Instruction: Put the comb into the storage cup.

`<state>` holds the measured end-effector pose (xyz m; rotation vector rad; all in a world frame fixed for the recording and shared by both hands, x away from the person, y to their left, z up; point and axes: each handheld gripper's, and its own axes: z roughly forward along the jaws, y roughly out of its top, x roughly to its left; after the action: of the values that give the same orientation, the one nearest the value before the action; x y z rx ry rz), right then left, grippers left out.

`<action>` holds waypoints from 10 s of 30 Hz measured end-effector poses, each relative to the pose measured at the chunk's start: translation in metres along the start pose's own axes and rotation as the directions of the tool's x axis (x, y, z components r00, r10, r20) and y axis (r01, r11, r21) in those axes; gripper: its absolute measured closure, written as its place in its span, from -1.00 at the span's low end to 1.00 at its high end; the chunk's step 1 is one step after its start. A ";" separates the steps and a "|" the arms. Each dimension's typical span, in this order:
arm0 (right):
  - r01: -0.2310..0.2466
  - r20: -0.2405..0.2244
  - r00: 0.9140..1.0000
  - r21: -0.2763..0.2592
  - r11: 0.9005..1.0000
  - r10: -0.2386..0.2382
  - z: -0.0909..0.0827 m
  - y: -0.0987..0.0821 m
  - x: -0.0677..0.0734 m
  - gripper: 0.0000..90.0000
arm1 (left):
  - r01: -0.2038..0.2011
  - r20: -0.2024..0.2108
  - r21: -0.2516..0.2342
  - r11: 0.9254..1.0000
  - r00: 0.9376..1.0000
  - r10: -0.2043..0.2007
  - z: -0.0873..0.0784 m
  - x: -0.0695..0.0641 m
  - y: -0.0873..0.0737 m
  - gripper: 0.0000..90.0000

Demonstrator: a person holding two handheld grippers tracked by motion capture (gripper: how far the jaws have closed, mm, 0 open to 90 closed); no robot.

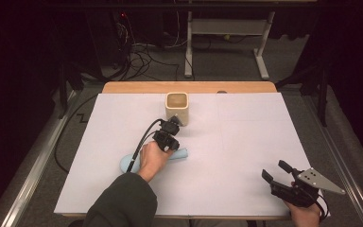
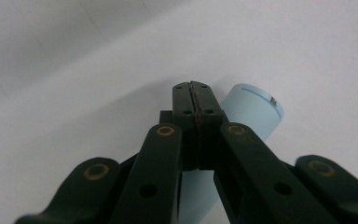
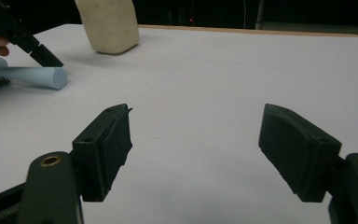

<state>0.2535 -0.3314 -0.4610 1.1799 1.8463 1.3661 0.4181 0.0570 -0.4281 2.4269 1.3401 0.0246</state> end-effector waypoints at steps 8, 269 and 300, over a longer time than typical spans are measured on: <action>0.000 0.003 1.000 -0.004 1.000 0.000 0.000 0.000 0.000 -0.43 | -0.066 -0.017 0.016 0.998 0.998 0.067 0.000 -0.013 -0.007 0.99; -0.010 0.011 1.000 -0.002 1.000 0.010 -0.002 -0.001 -0.002 -0.43 | 0.040 -0.118 -0.042 0.998 0.992 -0.045 -0.025 0.017 -0.109 0.51; -0.011 -0.018 1.000 -0.006 1.000 0.011 0.006 0.006 0.006 -0.62 | -0.121 -0.011 -0.231 0.965 0.993 0.121 -0.036 0.021 -0.113 0.54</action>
<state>0.2578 -0.3223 -0.4566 1.1797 1.8492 1.3923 0.3312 0.1396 -0.4349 2.3050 1.1173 0.1978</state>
